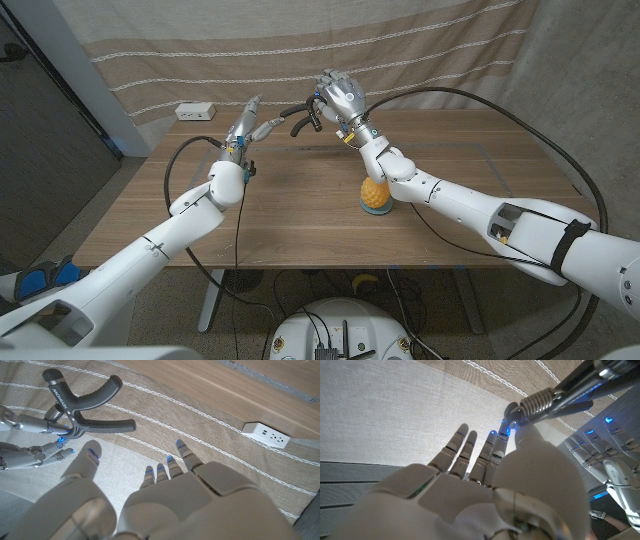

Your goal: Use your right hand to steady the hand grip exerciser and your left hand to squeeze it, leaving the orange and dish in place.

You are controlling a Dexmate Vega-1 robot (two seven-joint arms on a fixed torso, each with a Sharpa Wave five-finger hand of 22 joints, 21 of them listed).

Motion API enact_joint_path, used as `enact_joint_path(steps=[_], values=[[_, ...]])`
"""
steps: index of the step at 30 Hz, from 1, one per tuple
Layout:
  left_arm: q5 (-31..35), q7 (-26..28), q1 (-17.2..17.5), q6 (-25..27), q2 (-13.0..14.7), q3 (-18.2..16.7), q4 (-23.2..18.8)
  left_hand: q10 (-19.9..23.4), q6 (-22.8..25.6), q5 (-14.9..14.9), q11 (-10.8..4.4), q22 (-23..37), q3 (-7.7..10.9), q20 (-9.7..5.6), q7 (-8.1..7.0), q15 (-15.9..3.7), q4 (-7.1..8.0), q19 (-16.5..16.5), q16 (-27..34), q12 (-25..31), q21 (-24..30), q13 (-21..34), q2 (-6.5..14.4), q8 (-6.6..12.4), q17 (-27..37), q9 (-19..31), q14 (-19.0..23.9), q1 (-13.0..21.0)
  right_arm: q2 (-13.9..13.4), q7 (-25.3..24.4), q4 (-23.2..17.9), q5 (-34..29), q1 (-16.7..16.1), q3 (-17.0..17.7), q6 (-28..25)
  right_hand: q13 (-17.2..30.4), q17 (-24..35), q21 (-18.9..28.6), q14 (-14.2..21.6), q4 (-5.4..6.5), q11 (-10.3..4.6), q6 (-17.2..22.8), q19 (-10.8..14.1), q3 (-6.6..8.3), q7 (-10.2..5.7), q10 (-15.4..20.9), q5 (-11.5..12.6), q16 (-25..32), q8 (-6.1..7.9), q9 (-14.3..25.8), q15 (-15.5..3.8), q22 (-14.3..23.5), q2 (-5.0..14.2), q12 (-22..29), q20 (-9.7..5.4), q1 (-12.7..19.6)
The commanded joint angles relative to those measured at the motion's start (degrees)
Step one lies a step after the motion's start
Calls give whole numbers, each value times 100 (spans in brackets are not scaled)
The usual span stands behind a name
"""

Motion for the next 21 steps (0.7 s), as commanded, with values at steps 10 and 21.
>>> enact_joint_path(steps=[10, 21], values=[[682, -131, -218, 207, 56, 219, -8, 54, 37, 48, -84, 11, -171, -60, -167, -64, 2, -37, -3, 58, -21, 34, -352, 114, 21, 24, -45, 238, -46, 554, -424, -514, -78, 91, -261, 45, 23, 9, -58, 16, -37, -4, -63, -19, -36, -4, 29, -52, 581, 975, -1049, 29, 124, -39, -312, 29], [1004, -292, -237, 606, 104, 338, -167, -38, -47, 124, -66, 15, -354, -38, -216, -39, 22, -163, -21, 27, -56, 39, -618, 100, 25, 26, -162, 329, -29, 822, -586, -847, -41, 6, -475, 67, 45, 6, -116, 6, -37, -12, -86, -34, -46, -26, 32, -66, 598, 982, -1052, 28, 124, -63, -317, 24]])
